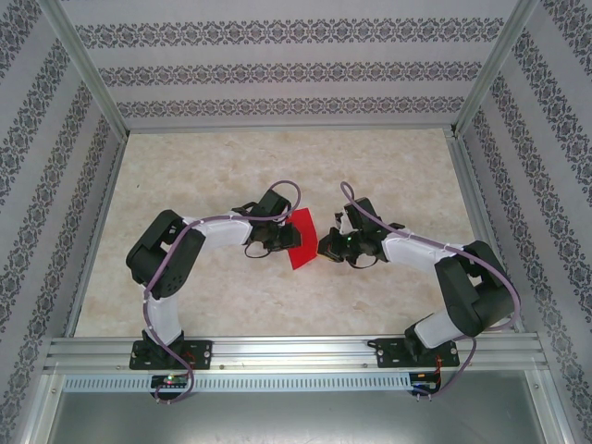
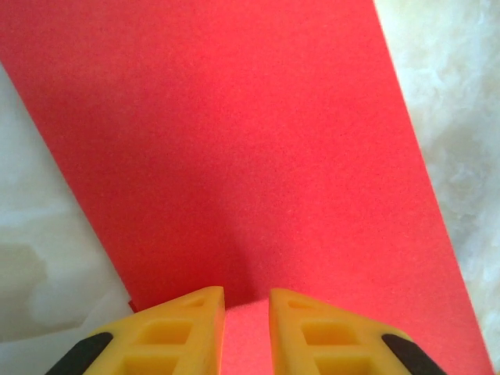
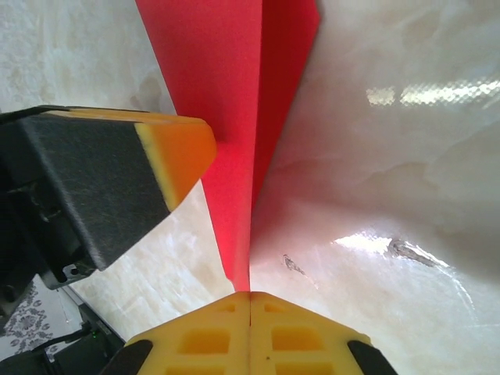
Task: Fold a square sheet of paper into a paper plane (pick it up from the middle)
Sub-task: Third fold the triangle at the center of the table.
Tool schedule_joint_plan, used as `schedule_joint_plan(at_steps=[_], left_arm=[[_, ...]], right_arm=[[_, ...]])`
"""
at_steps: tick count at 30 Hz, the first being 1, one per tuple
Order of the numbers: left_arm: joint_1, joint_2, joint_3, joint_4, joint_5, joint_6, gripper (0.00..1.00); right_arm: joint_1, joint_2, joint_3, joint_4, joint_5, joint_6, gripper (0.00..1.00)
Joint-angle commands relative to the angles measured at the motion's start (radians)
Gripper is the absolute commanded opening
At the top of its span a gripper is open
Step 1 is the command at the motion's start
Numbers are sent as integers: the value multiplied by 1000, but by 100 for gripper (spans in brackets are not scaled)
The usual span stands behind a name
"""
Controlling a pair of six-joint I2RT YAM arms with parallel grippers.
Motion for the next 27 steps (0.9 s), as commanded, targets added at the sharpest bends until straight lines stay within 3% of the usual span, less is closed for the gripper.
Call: schedule_joint_plan(at_steps=[1,8,12,27], left_arm=[[-4,-2,57,-67,-41,58,23],[23,-69,103,-131,-133,123,24],[51,-37,90,-109,-120,118,22],[55,85,130,-121,-106,135,16]], right_arm=[[9,17,51,-36,49,16,4],[42,66,114,-133,111,9,2],[51,84,135,-157,130,4,2],[79,183,221,-38,58,59,2]])
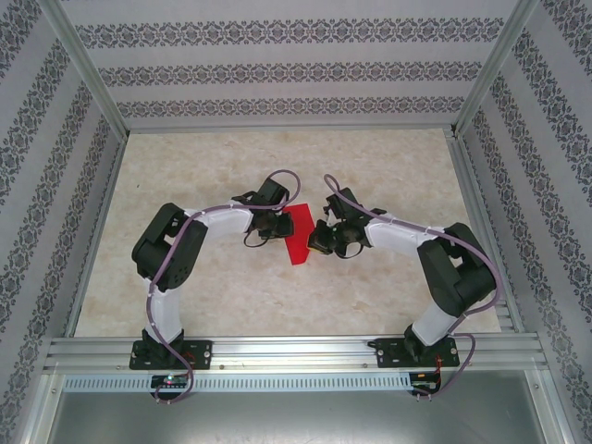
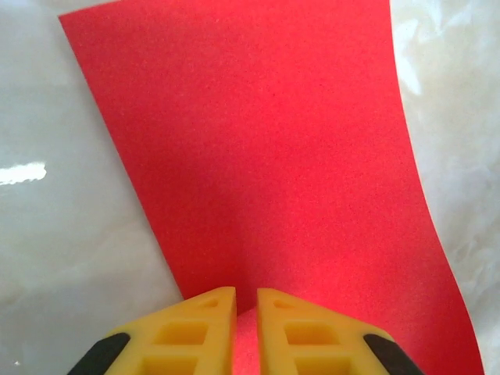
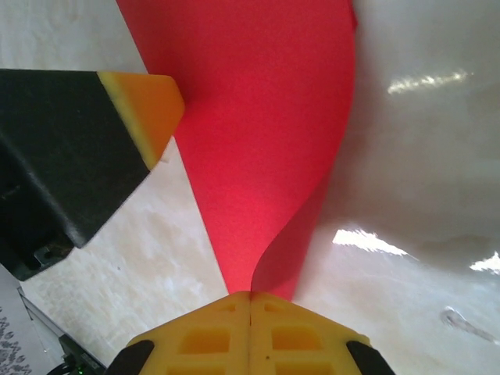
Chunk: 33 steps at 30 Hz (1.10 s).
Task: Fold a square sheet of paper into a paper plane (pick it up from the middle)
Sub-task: Third fold the triangle at the center of the table.
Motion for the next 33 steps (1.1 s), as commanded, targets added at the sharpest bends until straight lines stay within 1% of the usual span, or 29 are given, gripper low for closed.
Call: schedule_joint_plan(at_steps=[1,4,10,13,15,22,33], left_arm=[[1,18,11,-35,0,25,16],[2,12,15,-41,-2,28,16],[4,-40,29,-43,-19,28,16],[17,-62,29,-48,-82,12,17],[30,-61,27,-43,-95,0,17],[40,7,51,-27,-68,-11,15],[40,63,84,-63,-35,3,12]], right_arm=[[17,31,37,84,-34,34,2],[24,56,49,140,-44,43,2],[30,105,75,195,-54,44,3],[30,120,77,217,-53,43,3],[30,130,76,232,-51,43,3],[31,164,70,299,-52,55,2],[36,205,79,315,-64,46,2]])
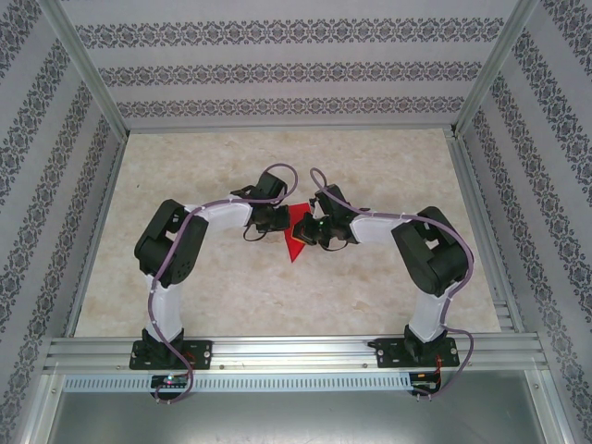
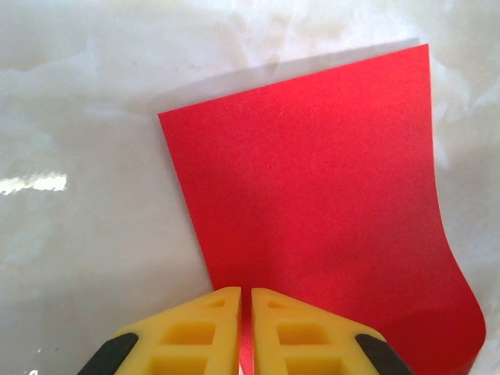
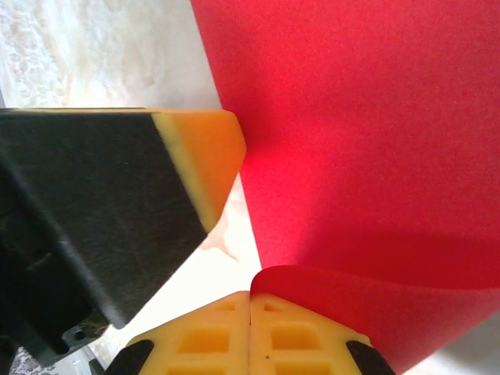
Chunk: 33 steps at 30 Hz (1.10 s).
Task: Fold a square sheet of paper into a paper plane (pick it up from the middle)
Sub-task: Third fold the triangle at the center of the table.
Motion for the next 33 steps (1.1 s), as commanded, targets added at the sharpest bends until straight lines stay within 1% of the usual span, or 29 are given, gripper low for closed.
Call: schedule_joint_plan(at_steps=[1,33], left_arm=[[6,27,21,-42,17,0,12],[6,30,10,-46,21,-8,11]], right_arm=[[14,22,24,31,-19,1,2],[10,74,33,57,19,20,2]])
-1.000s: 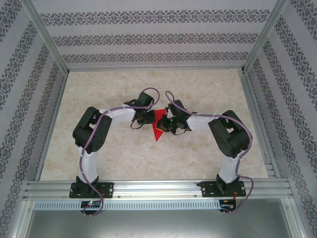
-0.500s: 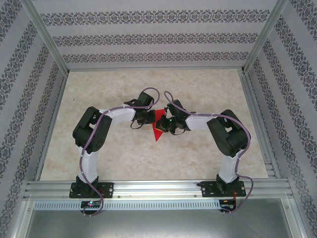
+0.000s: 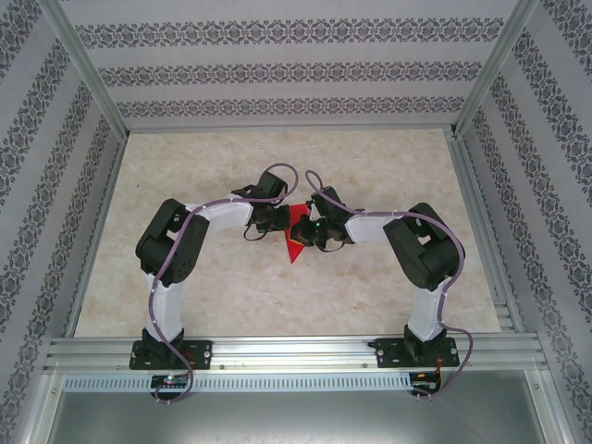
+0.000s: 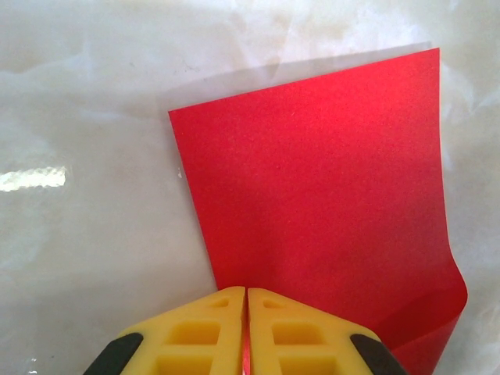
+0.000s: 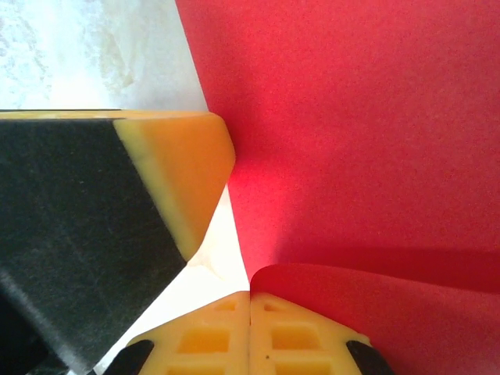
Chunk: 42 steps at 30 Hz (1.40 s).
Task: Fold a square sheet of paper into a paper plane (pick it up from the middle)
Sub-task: Third fold the triangle at the center of the table.
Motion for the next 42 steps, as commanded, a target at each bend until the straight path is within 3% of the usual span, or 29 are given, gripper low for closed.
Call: schedule_joint_plan(at_steps=[1,35,42], left_arm=[[6,23,1,-35,18,-8,11],[7,25,-5,-26,31,-8,11],[8,-1,-9,-35,20,-27,13]], right_arm=[[1,16,12,27,25,16,2],[5,21,9,-10,48,-17,2],[5,34,11,-26,48,-20,12]])
